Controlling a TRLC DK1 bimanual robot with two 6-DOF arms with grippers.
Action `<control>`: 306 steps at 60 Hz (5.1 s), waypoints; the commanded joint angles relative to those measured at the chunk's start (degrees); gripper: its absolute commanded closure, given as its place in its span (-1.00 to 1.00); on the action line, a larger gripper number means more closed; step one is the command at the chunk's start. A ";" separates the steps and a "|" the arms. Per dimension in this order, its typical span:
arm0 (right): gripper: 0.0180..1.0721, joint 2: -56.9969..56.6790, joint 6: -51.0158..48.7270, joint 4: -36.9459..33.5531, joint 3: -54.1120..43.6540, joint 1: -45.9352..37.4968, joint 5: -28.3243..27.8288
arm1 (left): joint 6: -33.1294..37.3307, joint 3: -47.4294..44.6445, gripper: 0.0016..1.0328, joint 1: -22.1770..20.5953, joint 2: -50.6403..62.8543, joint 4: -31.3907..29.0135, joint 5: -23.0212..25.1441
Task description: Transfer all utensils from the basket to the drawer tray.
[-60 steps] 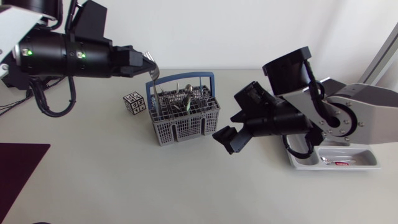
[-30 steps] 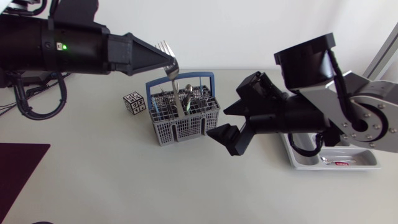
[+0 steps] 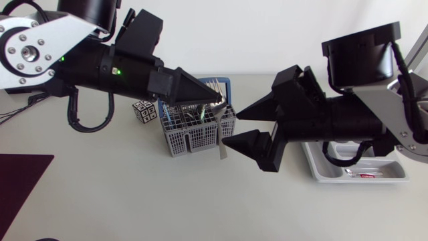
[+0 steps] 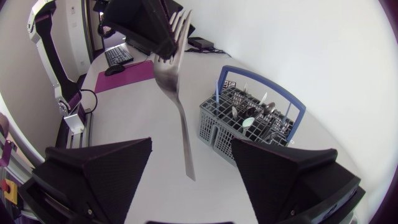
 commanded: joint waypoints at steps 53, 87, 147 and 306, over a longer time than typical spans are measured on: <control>0.90 2.35 -0.55 6.92 -4.17 -0.72 -2.37 | -0.39 5.42 0.93 -1.88 5.58 -0.38 3.00; 0.90 3.67 -1.07 2.97 -5.67 0.95 1.05 | -7.86 17.72 -0.64 4.01 5.41 4.28 3.52; 0.90 40.67 -0.37 -0.81 26.50 -41.94 40.96 | 14.90 1.99 -0.64 6.30 5.32 -4.86 -27.15; -0.69 21.69 4.29 -0.90 8.40 -15.84 35.51 | 24.83 -24.47 0.36 14.38 10.42 43.74 -28.38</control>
